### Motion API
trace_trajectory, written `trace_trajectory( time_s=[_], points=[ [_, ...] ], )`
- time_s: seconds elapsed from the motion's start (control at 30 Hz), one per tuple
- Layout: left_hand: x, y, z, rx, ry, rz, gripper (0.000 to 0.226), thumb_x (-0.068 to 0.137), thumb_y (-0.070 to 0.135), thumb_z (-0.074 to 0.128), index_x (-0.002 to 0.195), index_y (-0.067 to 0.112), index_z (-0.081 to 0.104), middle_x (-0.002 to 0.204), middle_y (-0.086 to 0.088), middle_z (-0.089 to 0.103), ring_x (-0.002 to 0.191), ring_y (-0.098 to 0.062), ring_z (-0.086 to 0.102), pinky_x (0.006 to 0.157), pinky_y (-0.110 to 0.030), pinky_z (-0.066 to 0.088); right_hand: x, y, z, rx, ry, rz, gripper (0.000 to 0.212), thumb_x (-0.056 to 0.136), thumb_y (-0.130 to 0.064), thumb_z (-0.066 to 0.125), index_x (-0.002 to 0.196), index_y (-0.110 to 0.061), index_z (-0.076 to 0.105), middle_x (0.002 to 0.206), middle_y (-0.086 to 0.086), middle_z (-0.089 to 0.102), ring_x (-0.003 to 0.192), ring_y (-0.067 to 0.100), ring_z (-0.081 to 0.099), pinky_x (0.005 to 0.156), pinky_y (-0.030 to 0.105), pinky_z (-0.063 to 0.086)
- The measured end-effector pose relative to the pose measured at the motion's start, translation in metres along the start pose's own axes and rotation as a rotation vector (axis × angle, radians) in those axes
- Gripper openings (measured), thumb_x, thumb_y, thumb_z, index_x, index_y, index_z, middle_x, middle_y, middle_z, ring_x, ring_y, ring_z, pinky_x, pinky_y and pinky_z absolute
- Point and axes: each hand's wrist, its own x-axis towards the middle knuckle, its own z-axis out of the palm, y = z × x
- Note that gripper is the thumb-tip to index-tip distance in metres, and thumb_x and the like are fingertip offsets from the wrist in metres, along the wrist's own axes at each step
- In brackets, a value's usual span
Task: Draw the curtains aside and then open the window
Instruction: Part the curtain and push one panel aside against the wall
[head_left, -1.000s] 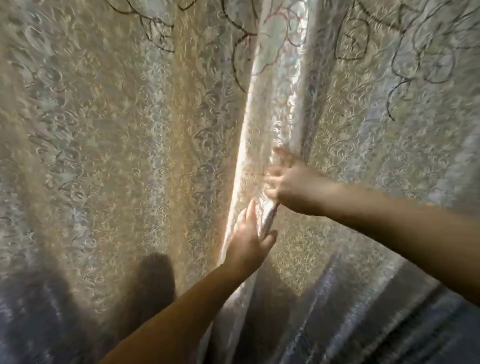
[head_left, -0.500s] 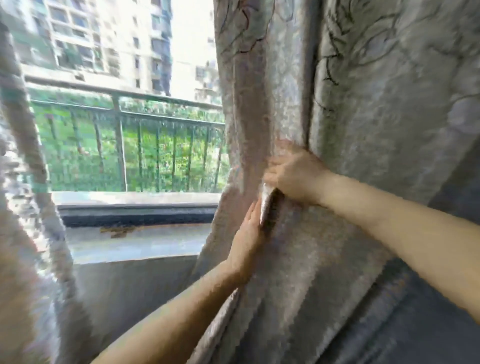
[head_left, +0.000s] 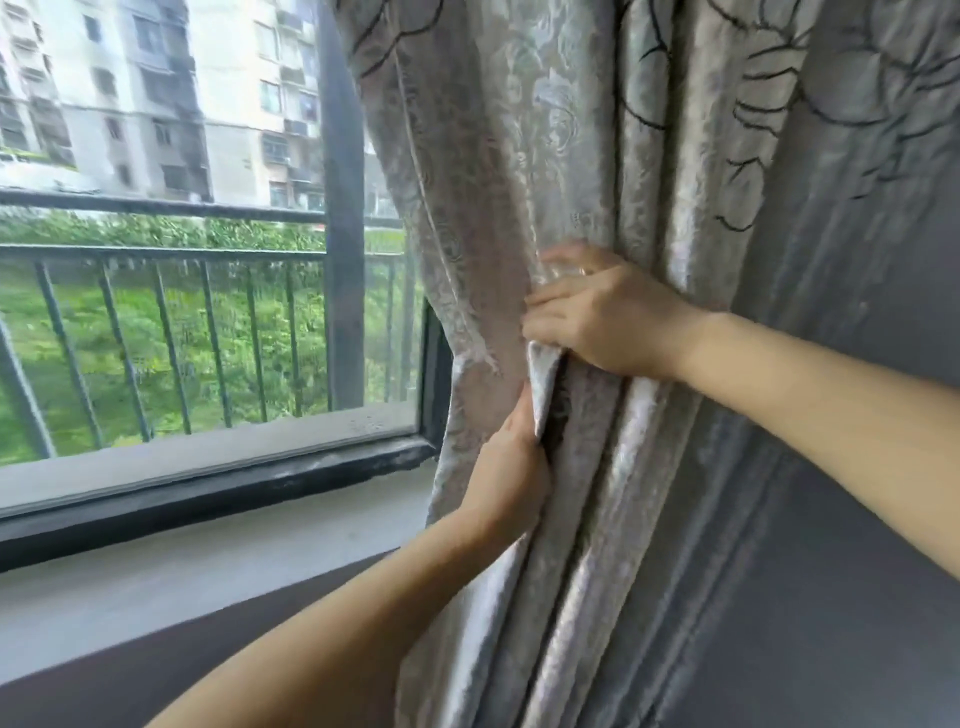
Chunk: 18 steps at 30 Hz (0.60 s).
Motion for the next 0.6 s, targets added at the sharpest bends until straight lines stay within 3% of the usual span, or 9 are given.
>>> trace_trajectory(
  time_s=[0.1,0.27,0.43,0.6],
  points=[
    [0.037,0.003,0.040,0.113,-0.057,0.093,0.045,0.096,0.018,0.029,0.139,0.030,0.031,0.137,-0.002,0.052,0.117,-0.026,0.051,0.094,-0.036,0.044,-0.041,0.030,0.019,-0.014,-0.011,0.036,0.022,0.077,0.002,0.058,0.076,-0.017,0.068,0.071,-0.003,0.074,0.078,0.016,0.070,0.103,0.036,0.029],
    [0.098,0.002,0.114,0.280,-0.195,0.153,0.047,0.091,0.008,0.037,0.137,0.017,0.031,0.130,-0.015,0.056,0.107,-0.038,0.057,0.086,-0.044,0.050,-0.116,0.074,0.054,-0.048,-0.084,0.122,0.024,0.079,0.003,0.050,0.076,-0.016,0.065,0.067,0.000,0.070,0.074,0.019,0.068,0.099,0.037,0.034],
    [0.138,0.031,0.191,0.441,-0.280,0.152,0.056,0.089,-0.003,0.036,0.143,0.002,0.021,0.137,-0.021,0.048,0.120,-0.035,0.049,0.093,-0.038,0.040,-0.196,0.111,0.071,-0.006,-0.157,0.237,0.028,0.075,0.004,0.047,0.079,-0.014,0.068,0.072,0.002,0.073,0.075,0.018,0.069,0.095,0.036,0.035],
    [0.176,0.063,0.274,0.525,-0.320,0.176,0.053,0.094,0.000,0.035,0.144,-0.001,0.015,0.138,-0.022,0.047,0.117,-0.029,0.053,0.091,-0.034,0.044,-0.275,0.156,0.077,0.079,-0.326,0.368,0.031,0.067,-0.002,0.047,0.084,-0.012,0.071,0.081,0.006,0.075,0.081,0.021,0.069,0.095,0.039,0.028]
  ],
)
